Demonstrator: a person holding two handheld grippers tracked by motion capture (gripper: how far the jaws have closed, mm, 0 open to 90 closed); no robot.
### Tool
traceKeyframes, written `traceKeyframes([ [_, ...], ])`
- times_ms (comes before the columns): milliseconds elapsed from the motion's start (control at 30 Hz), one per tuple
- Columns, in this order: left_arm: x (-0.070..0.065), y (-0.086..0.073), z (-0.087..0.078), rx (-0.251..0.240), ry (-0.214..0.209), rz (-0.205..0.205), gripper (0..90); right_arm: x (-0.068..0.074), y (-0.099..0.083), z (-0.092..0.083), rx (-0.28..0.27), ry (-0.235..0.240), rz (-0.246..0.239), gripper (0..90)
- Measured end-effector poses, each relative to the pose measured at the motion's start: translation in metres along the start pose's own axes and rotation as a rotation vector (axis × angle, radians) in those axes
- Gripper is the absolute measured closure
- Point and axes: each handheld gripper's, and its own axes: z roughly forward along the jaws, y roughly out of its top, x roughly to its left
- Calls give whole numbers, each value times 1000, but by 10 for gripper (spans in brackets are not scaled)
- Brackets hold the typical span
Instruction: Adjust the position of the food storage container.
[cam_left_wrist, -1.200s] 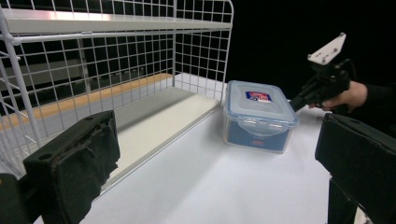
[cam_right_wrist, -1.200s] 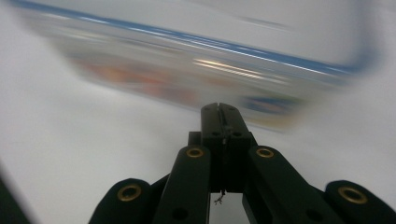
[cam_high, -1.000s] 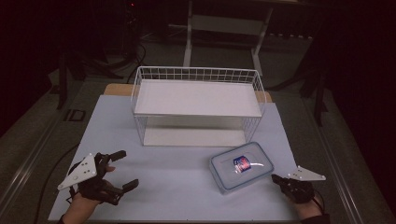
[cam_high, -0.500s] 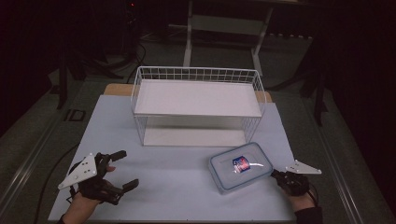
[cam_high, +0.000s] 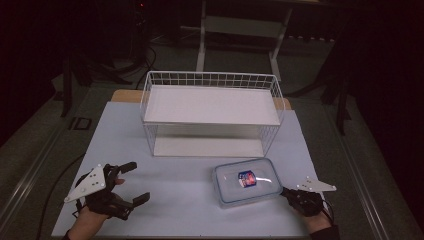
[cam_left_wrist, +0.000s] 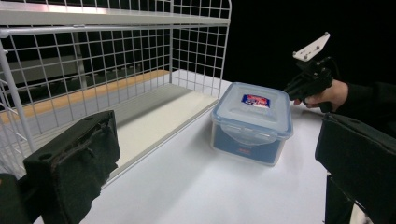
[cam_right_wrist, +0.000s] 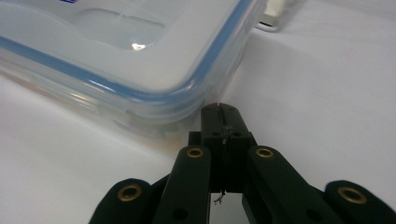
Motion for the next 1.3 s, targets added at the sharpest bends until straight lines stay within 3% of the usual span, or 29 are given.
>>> traceKeyframes([
  [233, -1, 0, 1, 2, -9, 0, 0, 13, 7, 6, 8, 64, -23, 900],
  [600, -2, -1, 4, 14, -20, -3, 0, 29, 18, 18, 26, 127, -68, 900],
  [1300, -4, -5, 8, 32, -42, -12, 0, 55, 51, 60, 59, 209, -164, 900],
])
